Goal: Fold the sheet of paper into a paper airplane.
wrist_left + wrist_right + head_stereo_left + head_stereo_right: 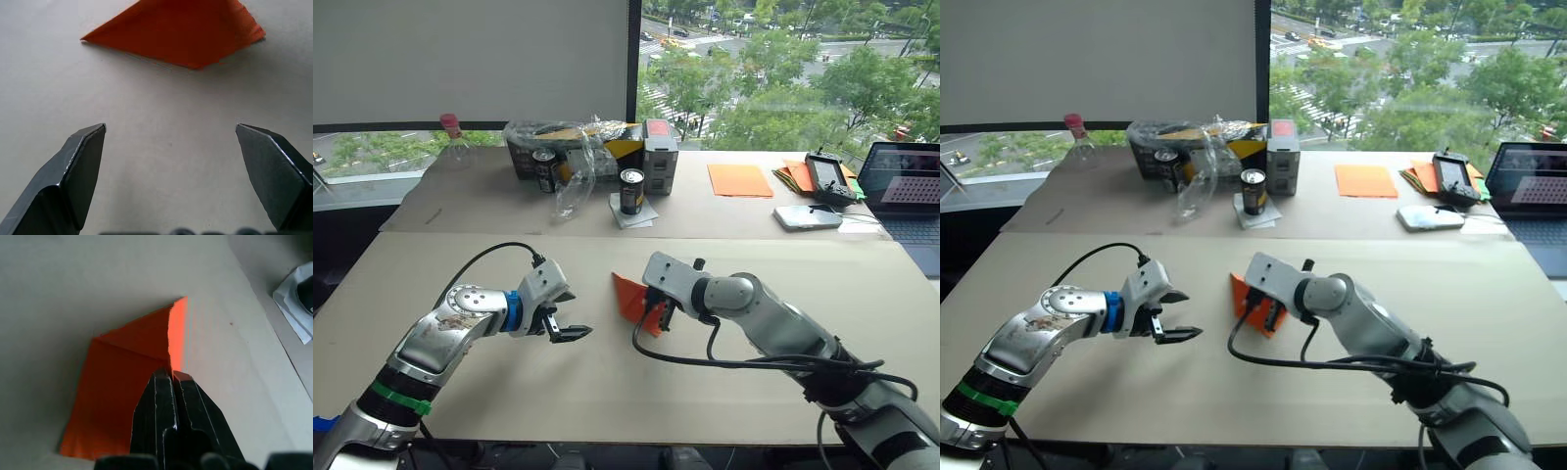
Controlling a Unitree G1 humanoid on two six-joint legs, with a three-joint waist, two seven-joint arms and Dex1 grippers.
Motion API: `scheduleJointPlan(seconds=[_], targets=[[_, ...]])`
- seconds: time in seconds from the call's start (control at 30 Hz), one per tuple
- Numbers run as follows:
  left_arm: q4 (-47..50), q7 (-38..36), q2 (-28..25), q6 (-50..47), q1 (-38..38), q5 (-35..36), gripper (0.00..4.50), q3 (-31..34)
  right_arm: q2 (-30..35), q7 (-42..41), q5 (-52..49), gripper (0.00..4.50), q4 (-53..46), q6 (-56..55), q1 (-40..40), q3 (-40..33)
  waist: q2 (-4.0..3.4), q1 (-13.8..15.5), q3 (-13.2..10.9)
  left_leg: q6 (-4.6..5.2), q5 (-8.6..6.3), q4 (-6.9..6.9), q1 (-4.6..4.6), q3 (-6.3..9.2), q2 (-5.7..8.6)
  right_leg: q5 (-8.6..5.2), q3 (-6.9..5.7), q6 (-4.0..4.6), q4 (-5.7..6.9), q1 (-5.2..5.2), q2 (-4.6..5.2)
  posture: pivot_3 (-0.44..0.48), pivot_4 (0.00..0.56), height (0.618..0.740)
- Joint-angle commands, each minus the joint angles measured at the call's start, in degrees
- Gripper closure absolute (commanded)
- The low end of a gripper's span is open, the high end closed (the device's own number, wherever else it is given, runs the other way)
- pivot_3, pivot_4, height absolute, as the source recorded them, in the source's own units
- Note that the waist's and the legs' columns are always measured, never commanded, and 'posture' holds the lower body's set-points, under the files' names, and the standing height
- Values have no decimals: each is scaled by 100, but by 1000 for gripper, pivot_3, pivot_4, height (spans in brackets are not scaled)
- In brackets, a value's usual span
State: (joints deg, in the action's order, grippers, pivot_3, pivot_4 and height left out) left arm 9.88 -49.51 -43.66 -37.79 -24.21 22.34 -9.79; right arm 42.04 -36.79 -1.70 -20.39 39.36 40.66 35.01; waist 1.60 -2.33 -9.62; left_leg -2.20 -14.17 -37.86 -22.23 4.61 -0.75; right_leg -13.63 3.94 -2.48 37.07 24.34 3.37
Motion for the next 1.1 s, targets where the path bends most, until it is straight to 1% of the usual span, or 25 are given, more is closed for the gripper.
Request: scheduleJointPlan(seconds=[0.03, 0.13, 0.2, 0.27, 0.37, 0.53, 0.83, 0.9, 1.0, 1.03, 1.1], targets=[[-93, -27, 234, -942, -376, 960, 0, 872, 313, -650, 458, 4464, -26, -2048, -71, -21, 8, -14, -2, 1, 0, 0, 0, 1, -2, 0, 0, 0, 2, -1, -3, 0, 150, 732], [-154, -316, 208, -1767, -554, 1683, 0, 1224, 375, -960, 731, 4464, 222, -3193, -181, -35, 8, -86, -2, 5, -3, -1, 6, 2, -6, 0, 1, -1, 7, -1, -8, 0, 150, 732], [-183, -305, 299, -2104, -650, 2050, 0, 1495, 312, -1090, 807, 4464, 422, -3862, -292, -88, 8, -104, -2, 7, -4, -1, 8, 2, -6, 0, 1, -1, 9, -2, -8, 0, 150, 732], [-186, -289, 278, -2055, -661, 1985, 0, 1464, 242, -1180, 923, 4464, 639, -4377, -374, -117, 8, -106, -2, 8, -4, -1, 9, 2, -6, 0, 0, -1, 8, -5, -7, 0, 150, 732], [-188, -407, 122, -1741, -569, 1604, 0, 1135, 107, -1276, 1112, 4464, 939, -4786, -461, -153, 8, -101, -2, 7, -4, -2, 10, 1, -4, 1, 2, 1, 9, -5, -5, 0, 150, 732], [-290, -576, -6, -1263, -448, 1093, 0, 681, -156, -1292, 1372, 4464, 1201, -4872, -615, -234, 8, -81, -2, 7, -4, -2, 14, 1, -4, 1, 2, 2, 10, -9, -5, 0, 150, 732], [-397, -770, 254, -857, -535, 840, 0, 426, -439, -1286, 1567, 4464, 861, -4238, -1080, -569, 8, 0, -2, 7, -4, -3, 13, 1, -3, 1, 2, 2, 10, -10, -5, 0, 150, 732], [-454, -832, 254, -806, -581, 770, 0, 378, -585, -1163, 1472, 3864, 752, -4043, -1122, -772, 8, -4, -2, 7, -4, -4, 13, 1, -4, 1, 2, 2, 10, -10, -6, 0, 150, 732], [-533, -917, 232, -712, -624, 671, 0, 316, -627, -1396, 1400, 2898, 563, -3867, -1134, -885, 8, -17, -2, 7, -4, -4, 14, 1, -4, 1, 2, 3, 13, -9, -7, 0, 150, 732], [-557, -940, 232, -684, -639, 640, 0, 304, -619, -1483, 1372, 2485, 477, -3747, -1138, -923, 8, -19, -2, 7, -4, -4, 14, 2, -4, 1, 2, 3, 13, -9, -7, 0, 150, 732], [-633, -998, 243, -626, -694, 588, 0, 289, -667, -1681, 1044, 1810, 78, -3132, -1080, -1124, 8, -17, -2, 7, -4, -4, 14, 2, -4, 1, 2, 3, 13, -9, -8, 0, 150, 732]])
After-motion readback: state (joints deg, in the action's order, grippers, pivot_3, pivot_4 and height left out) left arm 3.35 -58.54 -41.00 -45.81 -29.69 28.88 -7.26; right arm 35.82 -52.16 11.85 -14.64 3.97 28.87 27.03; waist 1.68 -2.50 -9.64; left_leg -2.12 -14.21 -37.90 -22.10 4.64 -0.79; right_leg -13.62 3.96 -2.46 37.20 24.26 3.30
